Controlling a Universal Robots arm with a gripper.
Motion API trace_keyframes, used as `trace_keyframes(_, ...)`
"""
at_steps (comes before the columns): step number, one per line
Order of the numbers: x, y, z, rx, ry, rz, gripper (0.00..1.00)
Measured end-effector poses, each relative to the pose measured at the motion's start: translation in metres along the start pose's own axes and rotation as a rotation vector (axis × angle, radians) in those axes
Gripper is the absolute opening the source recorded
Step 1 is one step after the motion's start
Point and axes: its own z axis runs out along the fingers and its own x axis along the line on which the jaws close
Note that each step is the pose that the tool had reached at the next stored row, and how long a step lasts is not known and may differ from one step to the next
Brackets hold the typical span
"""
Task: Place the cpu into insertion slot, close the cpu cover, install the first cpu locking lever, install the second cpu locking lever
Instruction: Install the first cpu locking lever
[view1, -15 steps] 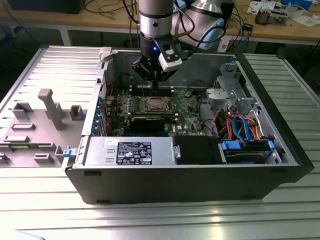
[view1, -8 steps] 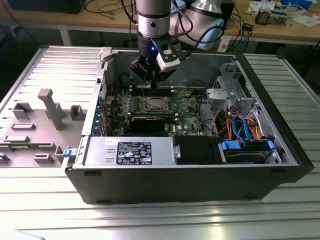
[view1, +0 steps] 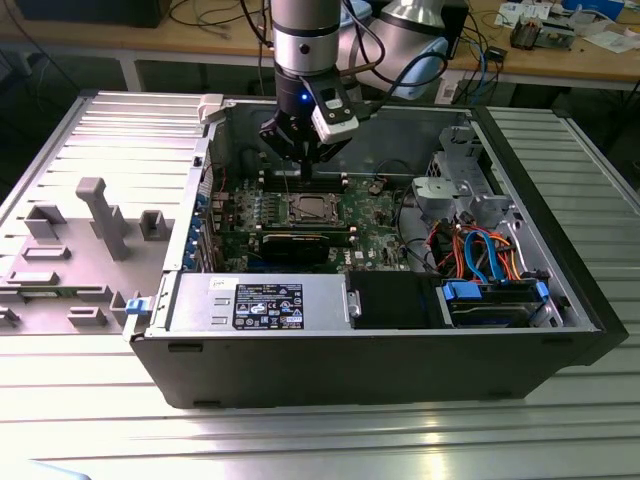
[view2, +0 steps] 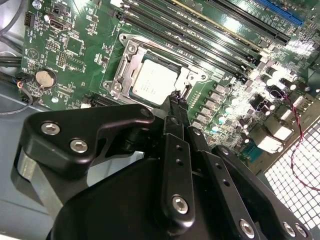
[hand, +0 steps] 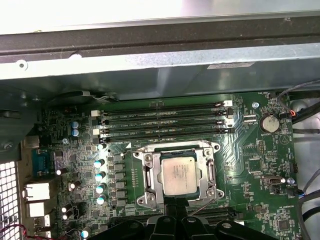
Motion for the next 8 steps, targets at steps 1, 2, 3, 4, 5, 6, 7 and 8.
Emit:
trace_keyframes(1,0.0000,0.0000,0.0000,-0.0001,0.0000,0.000,0.11)
trace_keyframes(2,0.0003,0.0000,0.0000,0.0000,0.0000,0.000,0.11)
trace_keyframes(3,0.0012,-0.0001,-0.0001,0.0000,0.0001,0.000,0.11)
trace_keyframes(4,0.0020,-0.0002,-0.0001,-0.0002,-0.0001,0.000,0.11)
trace_keyframes(5,0.0021,-0.0002,-0.0001,0.0000,0.0000,0.000,0.11)
trace_keyframes(6,0.0021,-0.0002,-0.0001,0.0000,0.0000,0.000,0.11)
trace_keyframes(7,0.0022,-0.0002,-0.0001,0.0000,0.0000,0.000,0.11)
trace_keyframes(8,0.0042,-0.0003,-0.0002,0.0000,0.0001,0.000,0.11)
